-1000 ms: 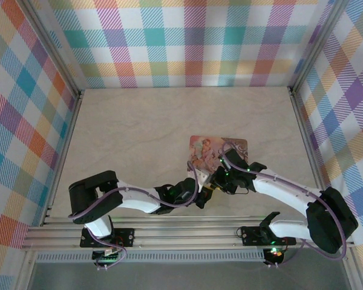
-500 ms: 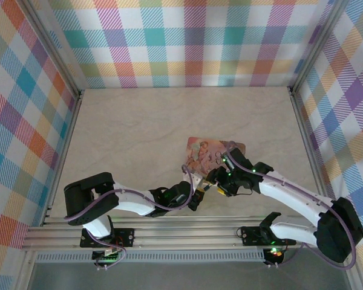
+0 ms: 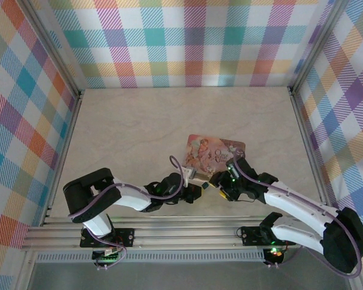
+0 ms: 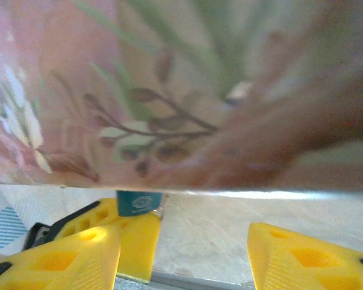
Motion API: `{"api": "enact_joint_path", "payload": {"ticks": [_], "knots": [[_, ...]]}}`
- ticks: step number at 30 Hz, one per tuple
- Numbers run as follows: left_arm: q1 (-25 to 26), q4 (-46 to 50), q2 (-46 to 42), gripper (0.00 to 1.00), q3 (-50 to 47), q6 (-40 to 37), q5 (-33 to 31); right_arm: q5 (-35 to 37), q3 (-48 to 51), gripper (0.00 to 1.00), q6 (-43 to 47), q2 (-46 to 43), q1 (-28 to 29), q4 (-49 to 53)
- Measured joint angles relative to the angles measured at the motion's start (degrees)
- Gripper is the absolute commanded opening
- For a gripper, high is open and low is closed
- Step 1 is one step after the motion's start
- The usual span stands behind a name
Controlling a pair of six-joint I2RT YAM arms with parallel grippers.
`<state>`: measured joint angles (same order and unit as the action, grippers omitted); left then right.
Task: Unlock the padlock with the key
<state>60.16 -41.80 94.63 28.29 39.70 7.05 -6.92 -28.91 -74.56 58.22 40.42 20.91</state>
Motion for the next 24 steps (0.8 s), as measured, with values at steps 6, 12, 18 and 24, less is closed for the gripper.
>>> {"api": "enact_joint_path", "payload": {"ticks": [6, 12, 18, 24], "knots": [[-1.9, -5.3, 2.2, 0.0, -0.2, 7.3, 6.5, 1.0, 0.0, 0.59, 0.0, 4.2, 0.8, -7.3], [-3.4, -10.4, 3.9, 0.0, -0.2, 11.4, 10.4, 1.8, -0.7, 0.58, 0.9, 7.6, 1.3, -10.9], [-4.1, -12.3, 4.3, 0.0, -0.3, 13.3, 11.9, 1.8, -2.1, 0.53, 1.6, 9.9, 1.9, -11.3], [-4.7, -12.4, 4.3, 0.0, -0.3, 13.4, 12.5, 3.3, -3.5, 0.36, 2.6, 11.7, 2.4, -9.7]]}}
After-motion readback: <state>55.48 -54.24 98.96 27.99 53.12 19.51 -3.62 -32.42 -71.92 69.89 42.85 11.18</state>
